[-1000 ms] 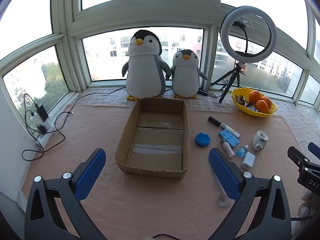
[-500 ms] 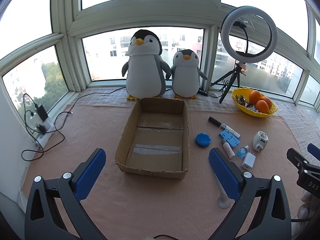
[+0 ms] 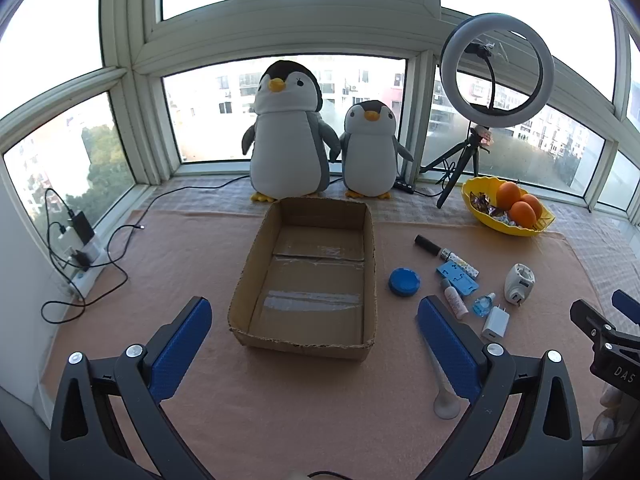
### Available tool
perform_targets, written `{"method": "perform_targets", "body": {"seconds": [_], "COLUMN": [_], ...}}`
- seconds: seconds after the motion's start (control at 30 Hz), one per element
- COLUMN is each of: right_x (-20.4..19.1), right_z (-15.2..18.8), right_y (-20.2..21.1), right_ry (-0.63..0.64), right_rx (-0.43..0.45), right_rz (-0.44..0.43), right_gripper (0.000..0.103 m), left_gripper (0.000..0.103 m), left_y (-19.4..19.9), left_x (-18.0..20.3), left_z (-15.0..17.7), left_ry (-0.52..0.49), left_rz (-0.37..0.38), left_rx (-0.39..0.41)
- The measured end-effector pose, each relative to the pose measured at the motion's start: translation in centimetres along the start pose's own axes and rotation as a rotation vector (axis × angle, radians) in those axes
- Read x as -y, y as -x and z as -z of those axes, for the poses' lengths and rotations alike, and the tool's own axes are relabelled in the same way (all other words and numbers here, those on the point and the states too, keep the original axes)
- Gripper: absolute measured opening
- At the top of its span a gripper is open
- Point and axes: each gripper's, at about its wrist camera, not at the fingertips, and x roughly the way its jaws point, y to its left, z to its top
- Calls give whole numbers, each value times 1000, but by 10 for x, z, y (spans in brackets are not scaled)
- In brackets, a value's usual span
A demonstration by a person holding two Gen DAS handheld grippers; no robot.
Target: Organize rigid objects
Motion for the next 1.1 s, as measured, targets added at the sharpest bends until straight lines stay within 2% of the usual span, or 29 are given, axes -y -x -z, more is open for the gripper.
{"method": "perform_targets", "body": {"seconds": [1.1], "right_x": [1], "right_z": [5], "right_y": [-9], "right_ry": [-14], "right_rx": [-31], "right_rz": [-8], "right_gripper": [103], "left_gripper": [102], "left_y": [-8], "left_x": [-1], "left_z": [-3], "left_ry": [6], "left_rz": [-1], "left_rx": [-15]}}
